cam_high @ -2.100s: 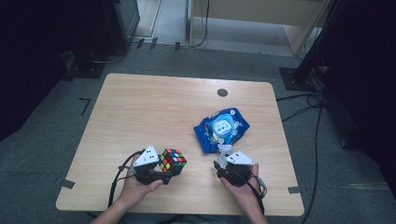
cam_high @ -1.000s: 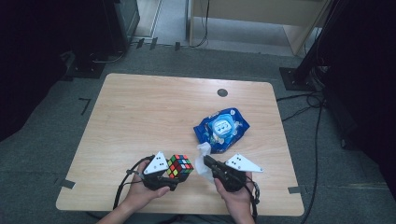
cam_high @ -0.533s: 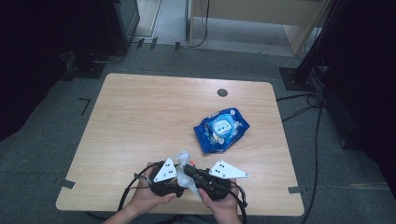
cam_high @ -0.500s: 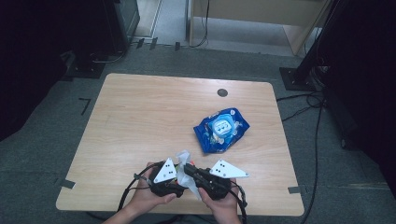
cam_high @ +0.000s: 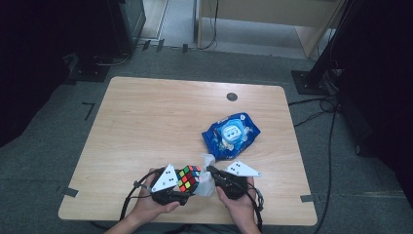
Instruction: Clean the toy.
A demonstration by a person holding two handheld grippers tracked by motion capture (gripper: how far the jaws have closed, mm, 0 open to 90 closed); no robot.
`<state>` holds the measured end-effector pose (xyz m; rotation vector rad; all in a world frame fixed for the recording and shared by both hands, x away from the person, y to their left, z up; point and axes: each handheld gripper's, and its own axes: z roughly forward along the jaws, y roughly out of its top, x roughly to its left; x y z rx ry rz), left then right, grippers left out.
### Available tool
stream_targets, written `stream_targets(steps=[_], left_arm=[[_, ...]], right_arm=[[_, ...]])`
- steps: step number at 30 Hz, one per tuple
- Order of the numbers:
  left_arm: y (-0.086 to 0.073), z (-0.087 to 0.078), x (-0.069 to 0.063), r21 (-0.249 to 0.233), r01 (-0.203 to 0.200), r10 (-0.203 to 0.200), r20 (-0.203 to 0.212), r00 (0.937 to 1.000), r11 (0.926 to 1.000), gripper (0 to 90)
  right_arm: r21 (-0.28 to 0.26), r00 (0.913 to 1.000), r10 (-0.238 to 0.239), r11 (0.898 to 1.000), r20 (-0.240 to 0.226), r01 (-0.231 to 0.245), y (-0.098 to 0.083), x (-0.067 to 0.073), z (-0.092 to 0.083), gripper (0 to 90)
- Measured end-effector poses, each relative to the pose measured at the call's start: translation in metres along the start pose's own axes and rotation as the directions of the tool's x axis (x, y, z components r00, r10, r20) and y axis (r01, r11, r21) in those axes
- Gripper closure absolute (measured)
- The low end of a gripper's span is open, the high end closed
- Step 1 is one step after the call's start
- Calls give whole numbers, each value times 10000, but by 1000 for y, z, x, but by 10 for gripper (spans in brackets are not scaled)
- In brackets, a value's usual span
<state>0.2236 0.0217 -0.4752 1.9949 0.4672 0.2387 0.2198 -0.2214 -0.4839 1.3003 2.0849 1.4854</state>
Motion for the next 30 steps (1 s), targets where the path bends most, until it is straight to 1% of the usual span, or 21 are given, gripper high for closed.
stream_targets(steps=[2, 4, 5, 6, 7, 8, 9, 11, 12, 13, 14, 16, 19, 20, 22, 23, 25, 27, 28, 29, 30], left_arm=[[-2, 0, 2, 118, 10, -9, -91, 10000, 9999, 341], [-3, 1, 3, 247, 13, -10, -130, 9999, 9997, 341], [-4, 2, 3, 318, 21, -15, -185, 9998, 9995, 341], [-5, 3, 4, 465, -11, 22, -232, 9997, 9989, 341], [-6, 6, 4, 572, 6, 7, -237, 9997, 9984, 341], [-6, 6, 4, 572, 6, 7, -237, 9997, 9984, 340], [-6, 7, 3, 616, -45, 59, -233, 9997, 9981, 341], [-6, 9, 0, 632, -135, 146, -178, 9997, 9979, 341], [-4, 9, -4, 560, -250, 257, -117, 9996, 9981, 341], [-4, 9, -4, 560, -250, 257, -117, 9996, 9981, 341], [-3, 8, -6, 451, -320, 324, -91, 9994, 9985, 341], [-2, 6, -7, 414, -350, 359, -208, 9991, 9985, 340], [-2, 4, -4, 274, -260, 266, -200, 9994, 9993, 341], [-2, 2, -2, 152, -136, 139, -164, 9998, 9998, 341], [0, -2, 1, -123, 47, -49, -111, 9999, 9999, 341], [1, -5, 3, -191, 29, -33, -233, 9997, 9998, 341], [0, -7, 5, -167, 9, -15, -371, 9993, 9999, 341], [-1, -7, 6, -149, 19, -25, -443, 9990, 9999, 341], [-2, -8, 7, -125, 43, -49, -485, 9988, 9999, 341], [-2, -8, 9, -96, 91, -96, -512, 9986, 9999, 341], [-3, -8, 11, -81, 119, -123, -611, 9981, 9999, 341]], right_arm=[[-147, 9996, 270, 9995, -43, -271, 2, -3, -3, 875], [-401, 9998, 169, 9990, -106, -174, 5, -2, -7, 875], [-1053, 9983, -87, 9944, -579, 25, 13, 4, -17, 871], [-1437, 9953, -254, 9896, -937, 117, 18, 10, -25, 869], [-1709, 9922, -395, 9851, -1180, 189, 20, 13, -29, 868], [-1709, 9922, -395, 9851, -1180, 189, 20, 13, -29, 868], [-2281, 9821, -719, 9731, -1742, 308, 25, 23, -37, 868], [-2297, 9803, -783, 9726, -1813, 352, 25, 27, -38, 868], [-2043, 9790, -928, 9774, -1815, 547, 23, 33, -33, 868], [-2043, 9790, -928, 9774, -1815, 547, 23, 33, -33, 868], [-1738, 9813, -861, 9832, -1724, 557, 18, 34, -26, 868], [-1512, 9841, -682, 9876, -1642, 432, 14, 32, -19, 870], [-1344, 9882, -520, 9904, -1440, 325, 11, 27, -16, 871], [-1081, 9921, -691, 9925, -1044, 577, 10, 25, -13, 871], [-362, 9931, -1170, 9925, -93, 1166, 6, 17, -6, 870], [69, 9937, -995, 9950, 522, 993, 1, 5, -2, 870], [201, 9917, -700, 9975, 1080, 683, -1, -7, -2, 871], [145, 9851, -413, 9991, 1668, 394, 0, -21, -6, 869], [145, 9851, -413, 9991, 1668, 394, 0, -21, -6, 869], [80, 9753, -162, 9999, 2204, 148, 1, -33, -12, 861], [17, 9643, -130, 9999, 2646, 130, 1, -38, -16, 796]])
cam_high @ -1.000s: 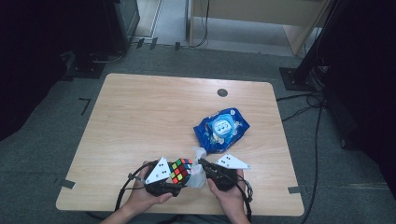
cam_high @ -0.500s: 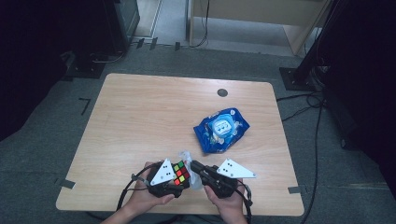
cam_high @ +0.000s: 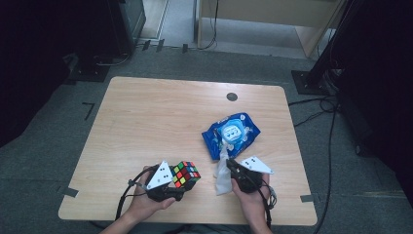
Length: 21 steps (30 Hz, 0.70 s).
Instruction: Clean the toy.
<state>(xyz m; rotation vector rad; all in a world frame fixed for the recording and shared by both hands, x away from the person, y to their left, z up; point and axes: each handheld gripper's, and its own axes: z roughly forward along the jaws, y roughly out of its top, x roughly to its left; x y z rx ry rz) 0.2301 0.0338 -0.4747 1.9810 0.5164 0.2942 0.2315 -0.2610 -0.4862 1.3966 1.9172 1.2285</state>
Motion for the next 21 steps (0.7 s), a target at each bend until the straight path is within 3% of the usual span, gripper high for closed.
stream_targets(steps=[3, 5, 6, 8, 11, 12, 13, 16, 17, 19, 21], left_arm=[[0, 0, 2, 9, 72, -72, -71, 9999, 10000, 341], [0, 1, 2, 17, 96, -96, -49, 9999, 10000, 340], [0, 2, 2, 11, 102, -102, -56, 9999, 9999, 341], [0, 2, 1, -47, 151, -151, -11, 9999, 9999, 341], [1, 3, -1, -104, 123, -123, 35, 9999, 9999, 341], [1, 3, -1, -104, 123, -123, 35, 9999, 9999, 340], [0, 4, -2, -122, 156, -155, 91, 9998, 9998, 340], [0, 5, -2, -37, 144, -143, 252, 9996, 9999, 340], [-1, 5, -2, -5, 149, -149, 329, 9993, 9999, 339], [-1, 5, -2, 9, 151, -151, 379, 9992, 9999, 339], [-2, 7, -1, 308, 174, -192, 606, 9980, 9994, 339]], right_arm=[[-275, 9955, 11, 9996, 947, 15, 1, -7, -7, 708], [-461, 9952, 47, 9989, 976, -2, 2, -8, -10, 704], [-927, 9983, -65, 9956, 573, 118, 5, -2, -15, 704], [-1081, 9988, -495, 9929, 13, 493, 6, 10, -17, 742], [-680, 9868, -433, 9971, -1564, 329, 6, 30, -12, 796], [-680, 9868, -433, 9971, -1564, 329, 6, 30, -12, 796], [-344, 9681, -57, 9994, -2505, -30, 4, 40, -7, 806], [34, 9352, 443, 9989, -3514, -460, 3, 50, 1, 806], [104, 9274, 521, 9986, -3703, -519, 3, 52, 2, 822], [205, 9226, 754, 9971, -3783, -731, 2, 52, 4, 826], [234, 9001, 1140, 9931, -4204, -1148, 1, 48, 5, 842]])
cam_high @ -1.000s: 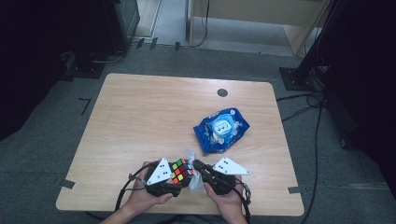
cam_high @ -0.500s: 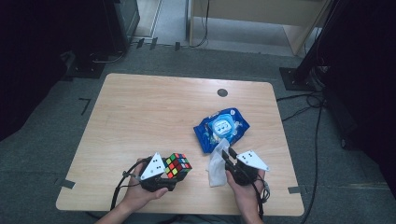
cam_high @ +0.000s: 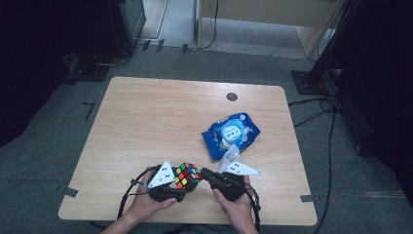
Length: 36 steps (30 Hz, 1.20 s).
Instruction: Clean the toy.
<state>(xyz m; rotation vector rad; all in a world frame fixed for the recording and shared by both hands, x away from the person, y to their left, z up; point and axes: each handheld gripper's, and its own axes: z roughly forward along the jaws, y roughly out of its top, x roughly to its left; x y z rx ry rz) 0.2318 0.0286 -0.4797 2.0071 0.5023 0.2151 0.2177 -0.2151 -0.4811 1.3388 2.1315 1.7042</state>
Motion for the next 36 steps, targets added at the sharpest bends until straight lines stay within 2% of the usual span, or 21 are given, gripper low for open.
stream_targets(steps=[2, 4, 5, 6, 7, 8, 9, 10, 13, 15, 16, 20, 21, 22, 25, 27, 28, 29, 30, 31, 36], left_arm=[[-1, 1, 0, 86, -36, 36, 51, 10000, 10000, 338], [-2, 3, -2, 210, -134, 136, -89, 9999, 9997, 338], [-1, 3, -2, 171, -169, 171, -143, 9998, 9997, 338], [0, 3, -3, 71, -181, 182, -161, 9997, 9998, 338], [1, 2, -3, -49, -160, 159, -165, 9997, 9999, 338], [1, 2, -3, -49, -160, 159, -165, 9997, 9999, 338], [2, 0, -4, -177, -160, 158, -151, 9998, 9997, 339], [2, 0, -4, -177, -160, 158, -151, 9998, 9997, 339], [1, 0, -3, -155, -107, 106, -73, 9999, 9998, 338], [1, -1, -1, -256, 76, -75, 34, 10000, 9996, 338], [2, -1, -1, -283, 110, -112, -95, 9999, 9995, 338], [3, -1, 0, -178, 100, -101, -62, 9999, 9998, 338], [3, -1, 0, -130, 95, -95, 13, 10000, 9999, 338], [2, 0, 1, 42, 119, -121, 364, 9993, 9999, 338], [0, 2, 0, 135, -30, 26, 362, 9993, 9999, 337], [0, 5, -4, 332, -212, 201, 332, 9992, 9992, 336], [0, 5, -4, 332, -212, 201, 332, 9992, 9992, 337], [0, 6, -4, 408, -250, 234, 398, 9989, 9989, 335], [0, 6, -4, 408, -250, 234, 398, 9989, 9989, 335], [0, 6, -3, 382, -210, 192, 474, 9987, 9990, 333], [0, 5, -2, 289, -51, 34, 598, 9982, 9996, 312]], right_arm=[[-81, 9999, 86, 9999, -128, -87, 0, 0, -1, 851], [-178, 9994, -327, 9993, -67, 326, 1, 2, -3, 831], [-144, 9988, -450, 9989, 214, 453, 1, 4, -4, 830], [-118, 9946, -530, 9985, 890, 543, 1, 6, -4, 835], [-18, 9906, -565, 9984, 1242, 571, 1, 6, -4, 840], [-18, 9906, -565, 9984, 1242, 571, 1, 6, -4, 840], [442, 9882, -567, 9977, 1421, 509, -2, 2, -1, 861], [504, 9907, -517, 9977, 1256, 457, -4, 1, 1, 864], [607, 9993, -252, 9979, 277, 235, -6, 1, 4, 882], [467, 9997, -221, 9987, 134, 215, -4, 3, 4, 892], [382, 10000, -88, 9992, -29, 89, -4, 3, 3, 894], [147, 9993, 130, 9998, -352, -125, -3, 1, 1, 900], [12, 9995, -107, 9999, -312, 108, -2, 4, -1, 900], [-98, 9991, -246, 9997, -342, 243, -2, 5, -2, 900], [-370, 9958, -882, 9955, -264, 872, 1, 13, -6, 900], [-537, 9892, -1452, 9881, -185, 1441, 3, 20, -8, 900], [-537, 9892, -1452, 9881, -185, 1441, 3, 20, -8, 900], [-531, 9736, -2266, 9723, 269, 2278, 3, 28, -10, 900], [-531, 9736, -2266, 9723, 269, 2278, 3, 28, -10, 900], [-537, 9609, -2717, 9601, 540, 2745, 2, 32, -11, 900], [-380, 9262, -3648, 9284, 950, 3696, 0, 41, -11, 900]])
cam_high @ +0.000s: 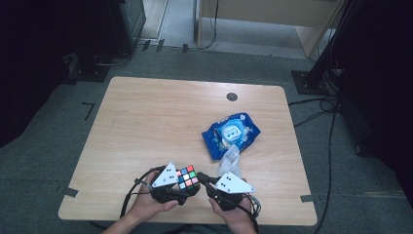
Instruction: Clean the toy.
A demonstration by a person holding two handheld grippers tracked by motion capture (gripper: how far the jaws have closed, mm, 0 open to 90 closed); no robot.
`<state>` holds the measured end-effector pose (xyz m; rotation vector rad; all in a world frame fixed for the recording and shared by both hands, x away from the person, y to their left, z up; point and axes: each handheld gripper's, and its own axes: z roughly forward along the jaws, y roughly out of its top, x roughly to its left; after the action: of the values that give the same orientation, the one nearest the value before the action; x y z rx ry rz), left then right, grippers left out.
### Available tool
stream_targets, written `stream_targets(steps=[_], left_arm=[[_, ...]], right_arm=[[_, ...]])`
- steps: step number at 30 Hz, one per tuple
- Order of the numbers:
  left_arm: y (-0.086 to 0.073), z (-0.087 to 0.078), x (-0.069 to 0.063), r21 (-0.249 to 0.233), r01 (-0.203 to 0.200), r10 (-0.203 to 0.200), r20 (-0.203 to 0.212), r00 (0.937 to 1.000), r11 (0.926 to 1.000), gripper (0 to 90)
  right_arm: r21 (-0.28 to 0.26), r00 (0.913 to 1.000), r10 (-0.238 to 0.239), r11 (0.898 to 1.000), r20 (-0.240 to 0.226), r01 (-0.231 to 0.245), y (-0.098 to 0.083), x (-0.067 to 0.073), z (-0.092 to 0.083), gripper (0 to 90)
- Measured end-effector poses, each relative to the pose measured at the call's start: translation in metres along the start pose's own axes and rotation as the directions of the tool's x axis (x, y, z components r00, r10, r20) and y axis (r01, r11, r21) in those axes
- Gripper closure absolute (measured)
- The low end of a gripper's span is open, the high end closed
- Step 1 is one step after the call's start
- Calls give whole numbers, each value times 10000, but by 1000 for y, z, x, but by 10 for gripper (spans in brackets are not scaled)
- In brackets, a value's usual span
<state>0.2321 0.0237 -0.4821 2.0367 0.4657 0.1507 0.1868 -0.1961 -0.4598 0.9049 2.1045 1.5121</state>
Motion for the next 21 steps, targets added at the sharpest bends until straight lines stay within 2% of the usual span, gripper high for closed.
stream_targets(steps=[2, 3, 4, 6, 8, 10, 11, 12, 13, 15, 16, 18, 19, 20, 21], left_arm=[[0, -2, 0, -117, -73, 73, -1, 10000, 9999, 317], [0, -2, 0, -117, -73, 73, -1, 10000, 9999, 325], [1, -4, -1, -247, -208, 208, 13, 9998, 9995, 331], [4, -6, -2, -327, -331, 330, -33, 9995, 9989, 336], [5, -6, -3, -269, -449, 442, -262, 9987, 9986, 337], [4, -6, -3, -170, -396, 388, -429, 9983, 9991, 337], [4, -6, -3, -170, -396, 388, -429, 9983, 9991, 337], [4, -5, -2, -40, -351, 348, -552, 9979, 9994, 337], [3, -3, -1, 96, -286, 293, -800, 9964, 9995, 338], [2, -1, -1, 184, -260, 277, -966, 9949, 9995, 338], [1, 0, -2, 212, -311, 331, -1038, 9941, 9993, 337], [2, 1, -3, 266, -389, 417, -1116, 9929, 9989, 337], [2, 3, -6, 385, -575, 621, -1296, 9896, 9976, 337], [2, 3, -6, 385, -575, 621, -1296, 9896, 9976, 337], [2, 6, -10, 514, -743, 811, -1466, 9859, 9959, 337]], right_arm=[[68, 9996, -222, 9997, 189, 220, 0, 2, 0, 866], [51, 9995, -163, 9999, 279, 161, 0, 1, 0, 833], [-5, 9996, 83, 10000, 269, -83, 0, -1, 0, 790], [-209, 9964, 847, 9962, -35, -848, 0, -8, -2, 721], [-409, 9887, 1491, 9879, -175, -1497, -1, -13, -5, 658], [-644, 9742, 2224, 9723, -379, -2245, 0, -16, -8, 607], [-644, 9742, 2224, 9723, -379, -2245, 0, -16, -8, 607], [-763, 9674, 2491, 9647, -455, -2520, 1, -16, -10, 589], [-901, 9571, 2843, 9533, -553, -2884, 4, -15, -12, 521], [-757, 9472, 3102, 9457, -812, -3161, 6, -13, -11, 477], [-641, 9451, 3152, 9449, -863, -3209, 7, -10, -9, 452], [-481, 9451, 3154, 9462, -854, -3201, 7, -7, -7, 432], [-204, 9406, 3317, 9424, -731, -3339, 7, -2, -2, 402], [-204, 9406, 3317, 9424, -731, -3339, 7, -2, -2, 402], [99, 9348, 3480, 9374, -710, -3482, 6, 1, 4, 372]])
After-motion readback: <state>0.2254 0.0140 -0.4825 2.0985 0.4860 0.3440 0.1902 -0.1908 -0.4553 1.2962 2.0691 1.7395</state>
